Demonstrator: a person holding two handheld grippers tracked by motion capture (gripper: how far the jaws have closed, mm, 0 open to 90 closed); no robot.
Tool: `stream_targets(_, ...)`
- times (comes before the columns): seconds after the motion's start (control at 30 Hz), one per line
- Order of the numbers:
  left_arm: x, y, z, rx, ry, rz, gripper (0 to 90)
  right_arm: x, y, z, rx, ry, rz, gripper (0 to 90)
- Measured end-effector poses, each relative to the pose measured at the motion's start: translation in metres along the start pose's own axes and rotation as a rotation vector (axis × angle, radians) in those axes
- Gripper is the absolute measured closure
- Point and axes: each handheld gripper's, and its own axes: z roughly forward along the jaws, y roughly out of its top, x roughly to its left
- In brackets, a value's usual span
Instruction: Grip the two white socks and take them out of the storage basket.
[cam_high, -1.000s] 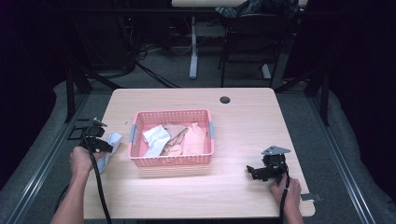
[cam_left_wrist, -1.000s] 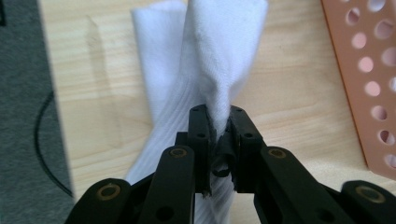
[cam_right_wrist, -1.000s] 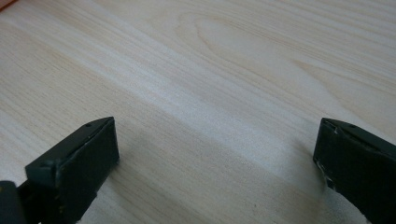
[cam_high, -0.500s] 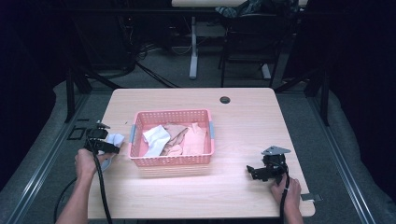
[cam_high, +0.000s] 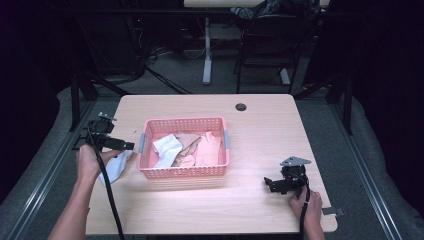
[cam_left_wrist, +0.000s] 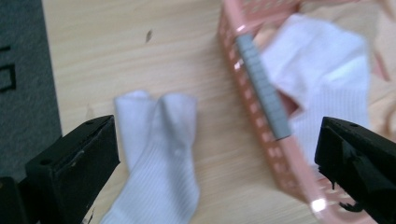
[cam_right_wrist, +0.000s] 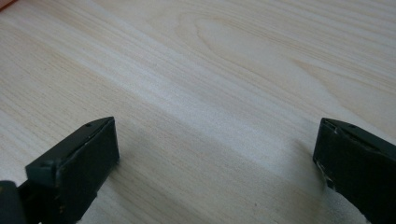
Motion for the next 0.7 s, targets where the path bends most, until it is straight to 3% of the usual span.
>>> stream_targets(0.27, -0.025, 0.02, 0.012, 0.015, -0.029, 0.053, 0.0, 0.0, 0.0, 0.0, 0.0, 0.0, 0.0, 0.0)
stream_targets(0.7, -0.054, 0.033, 0.045, 0.053, -0.108, 0.117, 0.0, 0.0, 0.0, 0.0, -0.001, 0.0, -0.001, 0.0)
